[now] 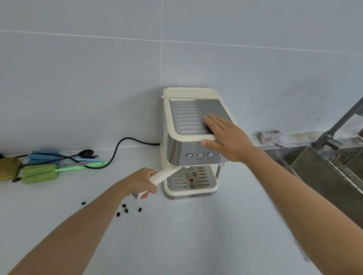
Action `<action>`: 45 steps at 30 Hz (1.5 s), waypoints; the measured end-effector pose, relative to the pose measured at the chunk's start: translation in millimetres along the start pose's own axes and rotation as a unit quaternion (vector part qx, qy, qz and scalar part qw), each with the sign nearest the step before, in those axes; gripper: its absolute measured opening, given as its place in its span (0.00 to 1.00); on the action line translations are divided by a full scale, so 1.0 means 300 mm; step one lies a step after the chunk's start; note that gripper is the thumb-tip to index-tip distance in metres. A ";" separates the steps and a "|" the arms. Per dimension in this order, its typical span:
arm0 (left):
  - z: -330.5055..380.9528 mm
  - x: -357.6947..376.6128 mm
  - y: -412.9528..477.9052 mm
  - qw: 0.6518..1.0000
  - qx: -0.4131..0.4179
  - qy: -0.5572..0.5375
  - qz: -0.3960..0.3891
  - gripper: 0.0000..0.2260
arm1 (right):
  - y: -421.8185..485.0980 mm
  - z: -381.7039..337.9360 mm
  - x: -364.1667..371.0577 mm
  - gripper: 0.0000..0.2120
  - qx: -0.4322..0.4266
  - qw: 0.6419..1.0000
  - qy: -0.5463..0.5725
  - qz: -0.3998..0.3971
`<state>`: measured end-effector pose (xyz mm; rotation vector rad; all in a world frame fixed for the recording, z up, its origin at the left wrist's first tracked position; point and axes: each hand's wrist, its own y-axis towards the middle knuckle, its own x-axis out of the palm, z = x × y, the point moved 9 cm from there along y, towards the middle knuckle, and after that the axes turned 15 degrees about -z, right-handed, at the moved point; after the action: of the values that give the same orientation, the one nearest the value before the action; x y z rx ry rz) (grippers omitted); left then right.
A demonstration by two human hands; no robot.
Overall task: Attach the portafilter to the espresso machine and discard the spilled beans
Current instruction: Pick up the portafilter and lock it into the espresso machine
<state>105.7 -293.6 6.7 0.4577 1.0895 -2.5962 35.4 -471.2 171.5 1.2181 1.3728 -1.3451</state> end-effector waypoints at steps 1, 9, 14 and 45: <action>0.010 0.000 0.004 1.000 0.002 -0.001 -0.001 0.13 | -0.001 -0.002 -0.003 0.33 -0.002 1.000 -0.002 0.000; 0.045 0.031 0.054 1.000 0.003 -0.008 -0.029 0.09 | -0.020 0.001 0.026 0.32 0.002 1.000 -0.010 0.014; 0.074 0.002 0.077 0.999 0.025 -0.020 -0.034 0.10 | -0.015 0.002 0.009 0.45 0.007 0.999 -0.008 0.043; 0.129 0.073 0.007 0.998 0.045 -0.049 0.017 0.09 | -0.011 -0.017 -0.018 0.34 -0.002 0.998 -0.019 0.061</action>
<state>79.7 -326.3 22.4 0.3607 0.9278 -2.6167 33.4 -466.4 177.8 1.2474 1.2535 -1.2743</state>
